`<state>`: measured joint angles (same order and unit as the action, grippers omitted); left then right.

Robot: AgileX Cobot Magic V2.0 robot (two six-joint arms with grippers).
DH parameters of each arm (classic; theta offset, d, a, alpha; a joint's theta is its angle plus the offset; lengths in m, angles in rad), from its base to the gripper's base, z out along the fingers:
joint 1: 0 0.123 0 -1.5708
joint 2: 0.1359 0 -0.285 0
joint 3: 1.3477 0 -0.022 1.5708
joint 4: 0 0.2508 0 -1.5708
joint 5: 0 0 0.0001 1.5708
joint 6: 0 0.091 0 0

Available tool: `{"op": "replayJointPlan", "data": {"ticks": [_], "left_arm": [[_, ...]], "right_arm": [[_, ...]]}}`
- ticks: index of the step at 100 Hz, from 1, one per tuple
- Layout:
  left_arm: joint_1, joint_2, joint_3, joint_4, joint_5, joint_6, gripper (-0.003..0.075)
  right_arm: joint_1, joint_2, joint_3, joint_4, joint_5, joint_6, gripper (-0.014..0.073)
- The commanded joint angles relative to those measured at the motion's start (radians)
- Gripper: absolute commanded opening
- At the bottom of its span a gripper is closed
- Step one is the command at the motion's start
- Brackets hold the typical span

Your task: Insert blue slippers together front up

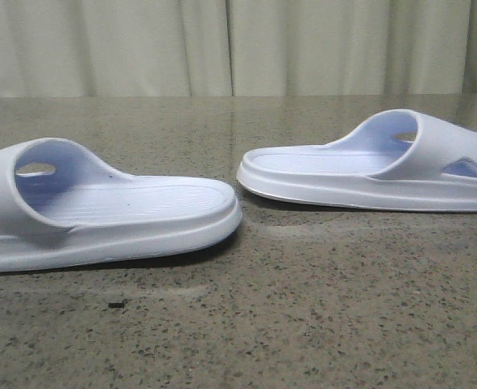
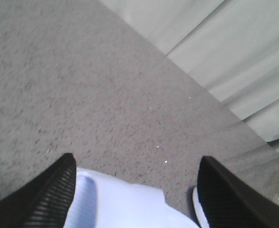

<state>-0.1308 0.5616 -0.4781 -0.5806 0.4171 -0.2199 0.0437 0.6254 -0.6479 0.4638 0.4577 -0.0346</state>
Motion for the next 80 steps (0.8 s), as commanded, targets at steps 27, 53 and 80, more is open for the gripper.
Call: {"op": "replayJointPlan", "data": {"ticks": [27,53,80], "left_arm": [[-0.001,0.007,0.174,-0.248,-0.176,-0.05,0.0466],[-0.001,0.012,0.206,-0.322,-0.223,-0.05,0.0466],[-0.001,0.108,0.206,-0.362,-0.217,-0.05,0.0466]], "right_arm": [[-0.007,0.009,-0.037,0.015,-0.075,0.003,0.0517],[-0.007,0.009,-0.037,0.015,-0.075,0.003,0.0517],[-0.007,0.009,-0.037,0.015,-0.08,0.003,0.0516]]}}
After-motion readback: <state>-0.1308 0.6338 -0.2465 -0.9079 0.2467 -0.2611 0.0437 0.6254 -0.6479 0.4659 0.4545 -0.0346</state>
